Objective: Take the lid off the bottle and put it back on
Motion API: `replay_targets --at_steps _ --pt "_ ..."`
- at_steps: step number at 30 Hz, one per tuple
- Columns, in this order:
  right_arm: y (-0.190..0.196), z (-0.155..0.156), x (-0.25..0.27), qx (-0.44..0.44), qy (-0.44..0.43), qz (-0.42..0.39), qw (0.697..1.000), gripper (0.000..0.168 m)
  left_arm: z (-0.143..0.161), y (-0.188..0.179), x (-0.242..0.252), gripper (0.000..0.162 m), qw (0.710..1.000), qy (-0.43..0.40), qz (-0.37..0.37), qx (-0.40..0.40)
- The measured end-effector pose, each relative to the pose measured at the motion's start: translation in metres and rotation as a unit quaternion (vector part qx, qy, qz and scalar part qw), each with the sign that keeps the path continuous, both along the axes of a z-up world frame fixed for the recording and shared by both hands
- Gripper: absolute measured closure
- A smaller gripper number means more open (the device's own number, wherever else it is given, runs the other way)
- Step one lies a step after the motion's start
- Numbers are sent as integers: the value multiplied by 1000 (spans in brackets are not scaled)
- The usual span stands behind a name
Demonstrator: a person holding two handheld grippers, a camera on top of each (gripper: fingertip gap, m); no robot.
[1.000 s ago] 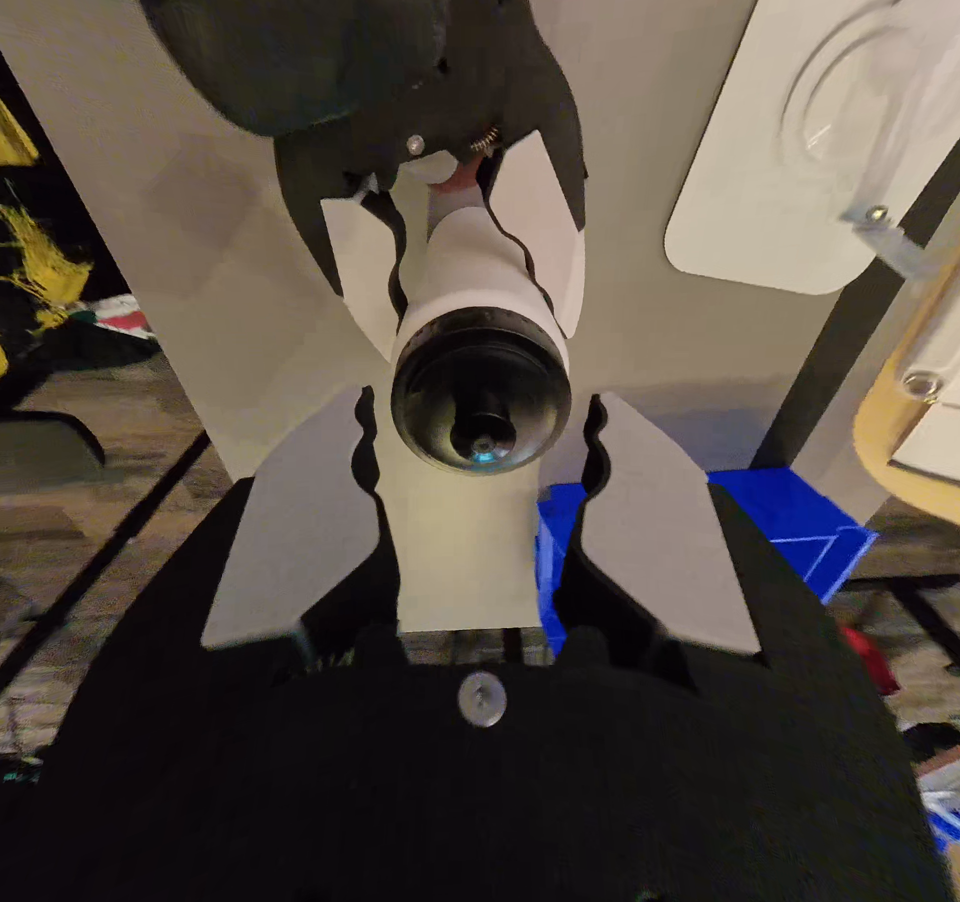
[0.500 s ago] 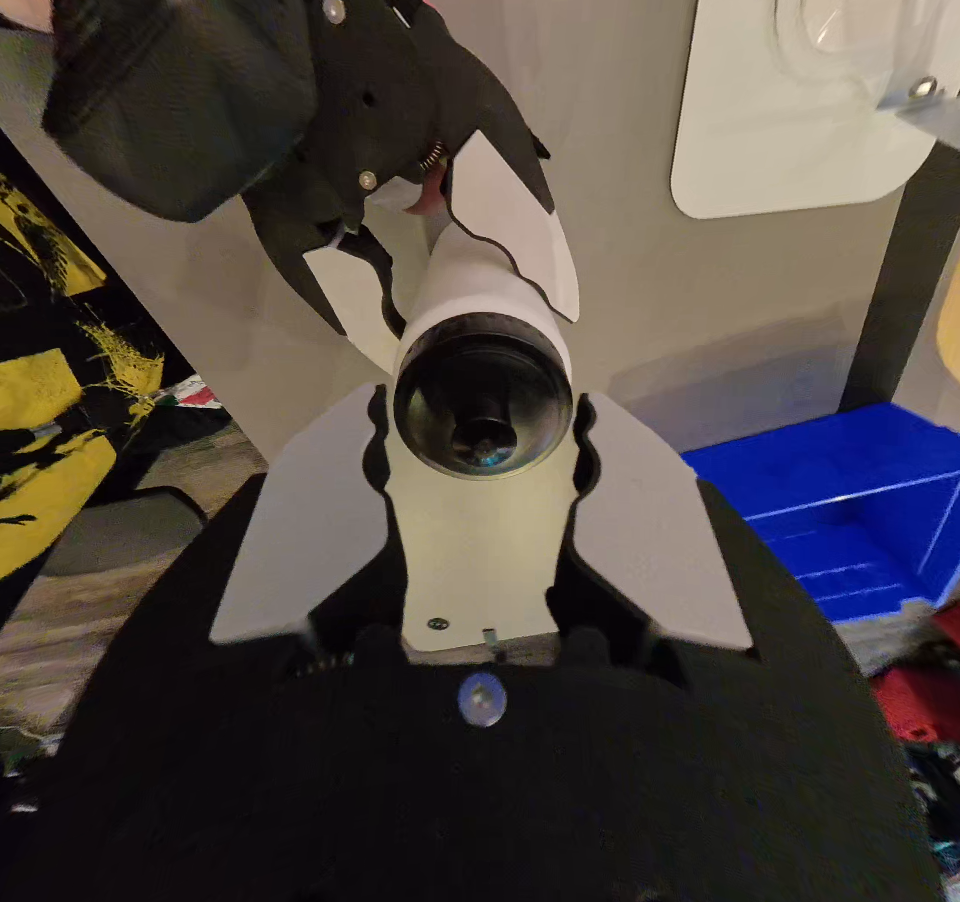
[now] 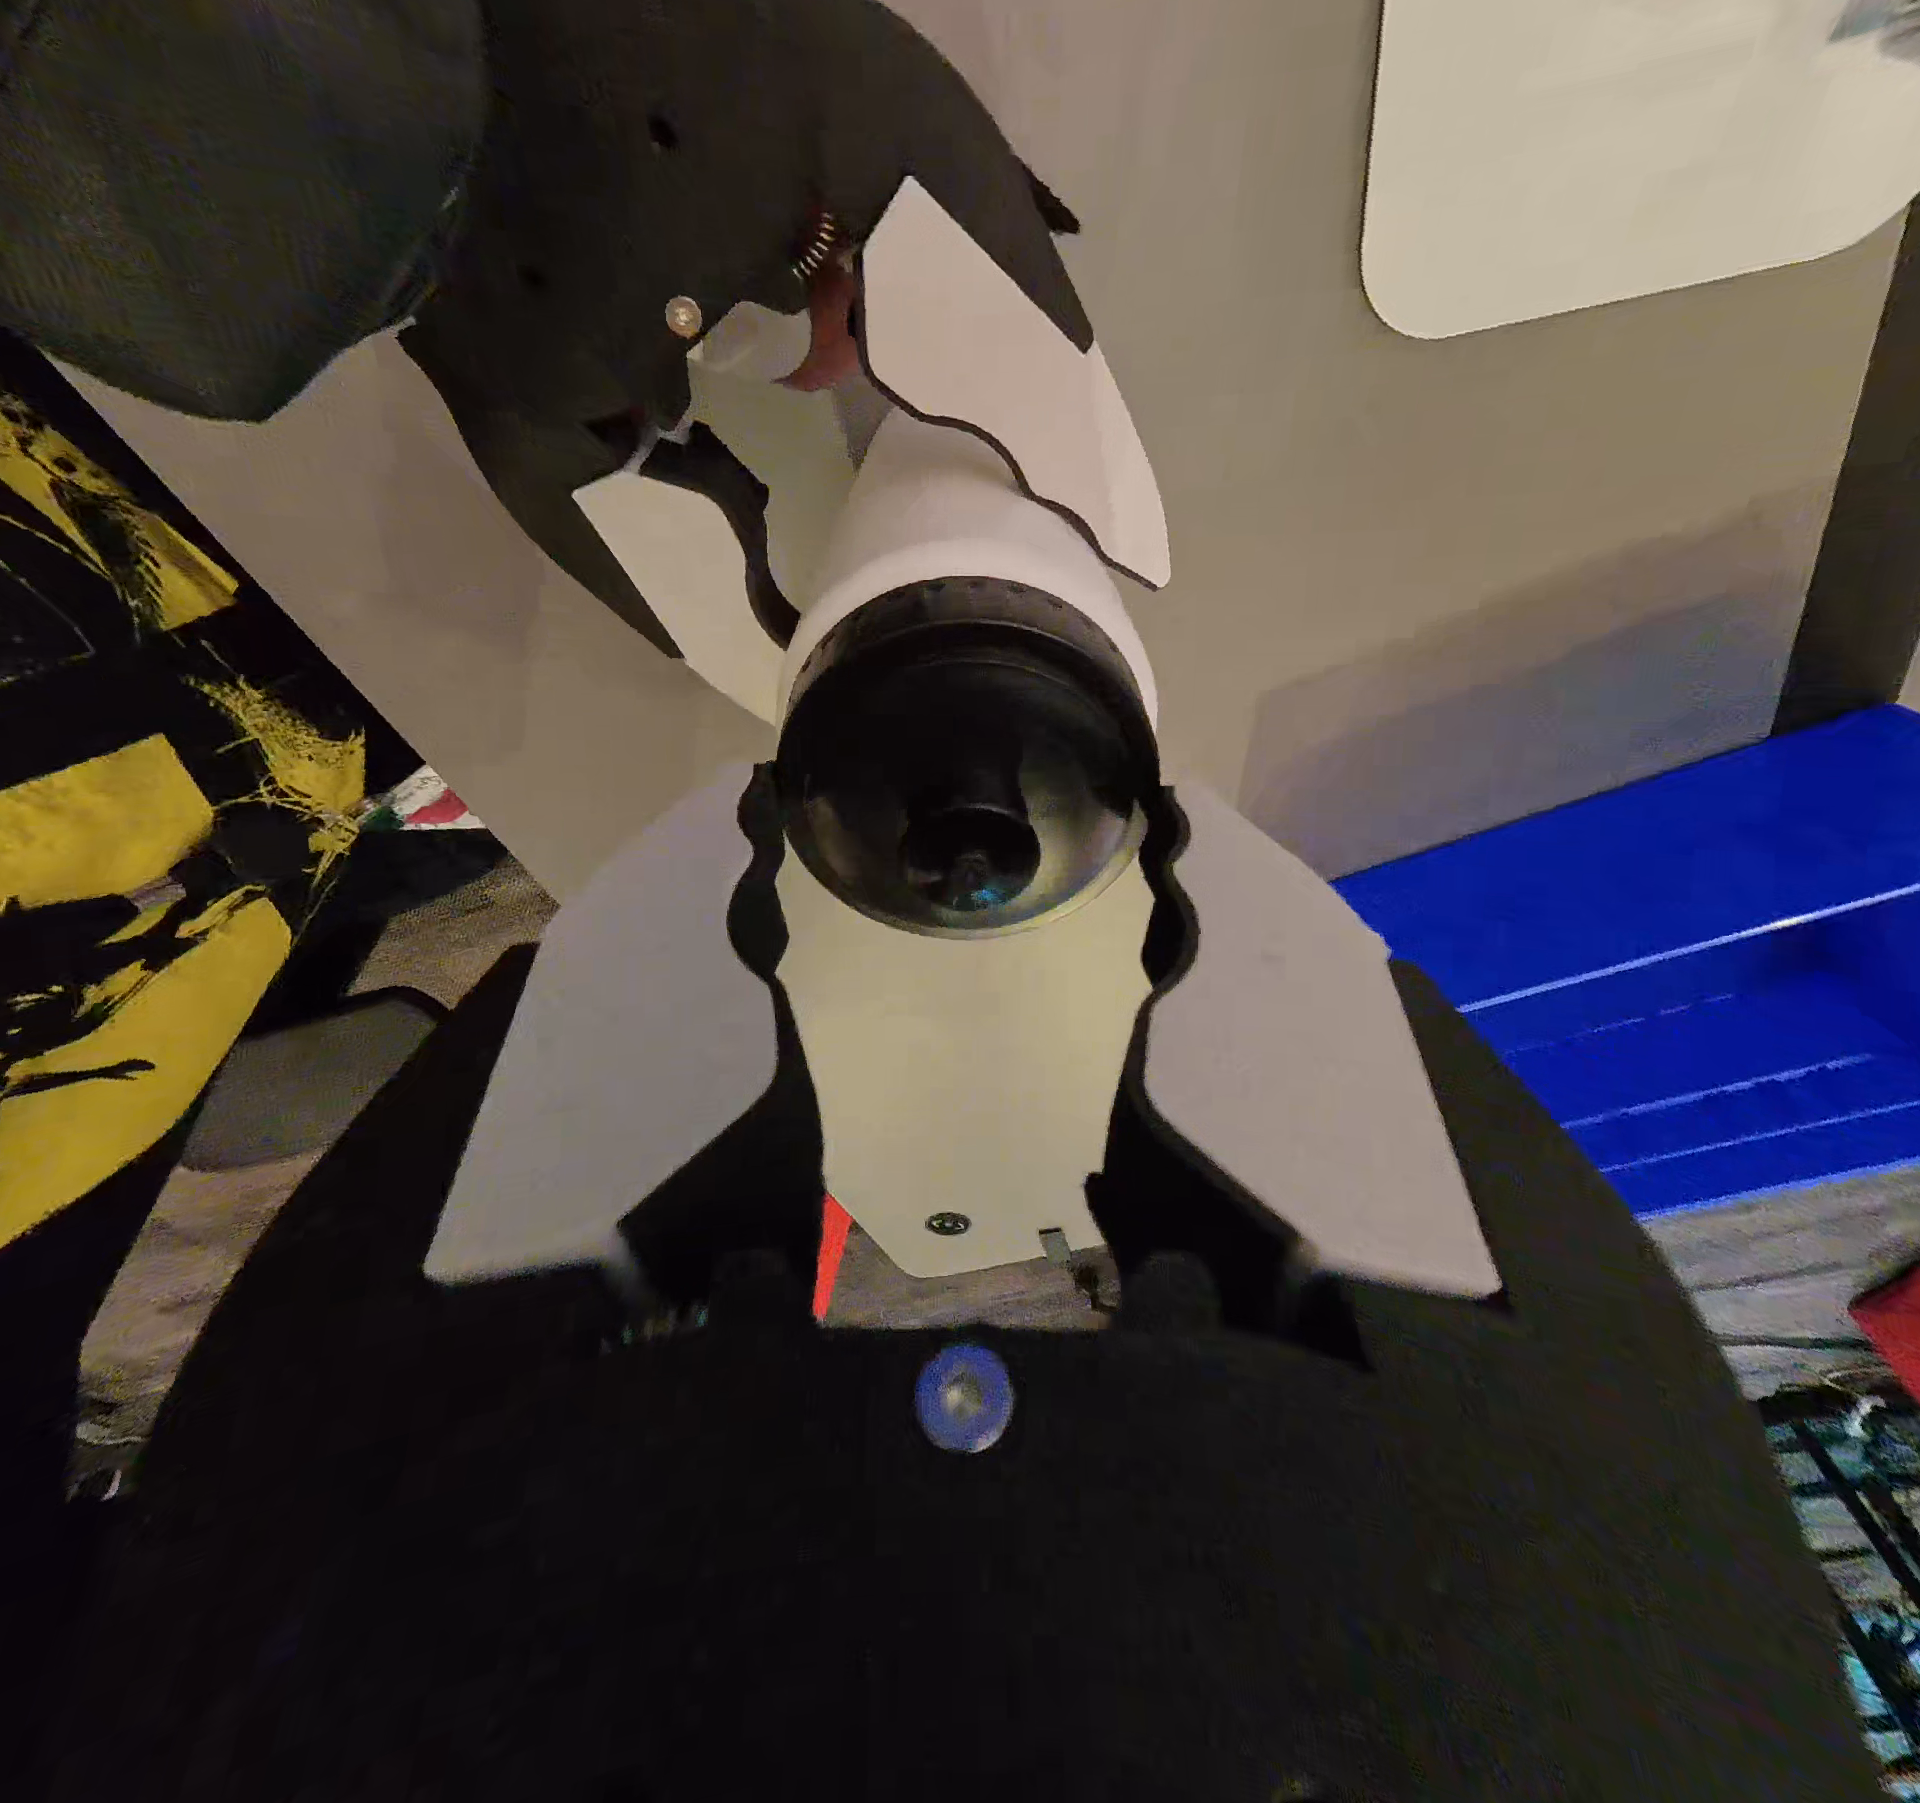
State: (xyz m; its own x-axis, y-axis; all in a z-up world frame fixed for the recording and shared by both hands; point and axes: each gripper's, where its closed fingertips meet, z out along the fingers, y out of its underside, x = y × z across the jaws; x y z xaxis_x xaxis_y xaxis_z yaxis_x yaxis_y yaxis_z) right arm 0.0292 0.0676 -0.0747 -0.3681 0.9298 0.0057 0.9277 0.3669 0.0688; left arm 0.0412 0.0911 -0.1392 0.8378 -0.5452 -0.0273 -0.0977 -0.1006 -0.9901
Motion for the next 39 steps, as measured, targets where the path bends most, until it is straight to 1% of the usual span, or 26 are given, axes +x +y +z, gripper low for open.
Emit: replay_targets --at_steps 2,3,4,7,8,9,10,12,15,16,18,20,21,22,24,26,27,29,33,35,37,39 --pt "1 0 0 3 -3 28 1000 100 0 0 0 78 1000 1 1 -1" --pt "1 0 -1 3 -3 63 998 99 0 0 0 78 1000 1 0 -1" --pt "2 0 -3 5 7 96 995 91 0 0 0 78 1000 1 0 -1" --pt "5 0 -5 21 18 179 984 90 0 0 0 78 1000 1 0 -1" --pt "4 0 -5 20 19 201 979 90 0 0 0 78 1000 1 0 -1" --pt "1 -1 -3 11 14 214 977 98 0 0 0 78 1000 1 -1 -1" --pt "1 -1 -2 11 11 217 976 99 0 0 0 78 1000 1 0 -1" --pt "1 -1 -2 13 4 187 982 99 0 0 0 78 1000 0 0 -1" --pt "-1 -2 -4 6 3 53 999 100 0 0 0 78 1000 -1 -1 -1" --pt "-2 -2 -4 9 6 29 1000 100 0 0 0 78 1000 0 -1 -1" --pt "-2 -2 -5 15 10 22 1000 99 0 0 0 78 1000 1 -2 -1" --pt "-2 -2 -5 11 8 43 999 100 0 0 0 78 1000 1 1 -1" --pt "-2 -1 -6 3 10 64 998 95 0 0 0 78 1000 1 0 -1" --pt "-2 0 -7 -2 17 75 997 86 0 0 0 78 1000 2 0 0" --pt "1 0 -3 -1 7 101 995 88 0 0 0 78 1000 2 0 -1" --pt "3 -3 0 10 -2 144 990 92 0 0 0 78 1000 1 0 0" --pt "4 -5 1 13 -3 150 989 97 0 0 0 78 1000 1 1 0" --pt "3 -6 0 9 -2 125 992 96 0 0 0 78 1000 2 0 0" --pt "3 -7 1 -8 3 20 1000 96 0 1 0 78 1000 1 2 -2" --pt "2 -7 -1 -11 11 -20 1000 96 0 1 -1 78 1000 -1 3 -1" --pt "1 -7 -1 -10 18 -20 1000 96 0 1 -1 78 1000 2 3 0" --pt "2 -6 -1 -18 16 19 1000 96 0 1 0 78 1000 2 4 -1"
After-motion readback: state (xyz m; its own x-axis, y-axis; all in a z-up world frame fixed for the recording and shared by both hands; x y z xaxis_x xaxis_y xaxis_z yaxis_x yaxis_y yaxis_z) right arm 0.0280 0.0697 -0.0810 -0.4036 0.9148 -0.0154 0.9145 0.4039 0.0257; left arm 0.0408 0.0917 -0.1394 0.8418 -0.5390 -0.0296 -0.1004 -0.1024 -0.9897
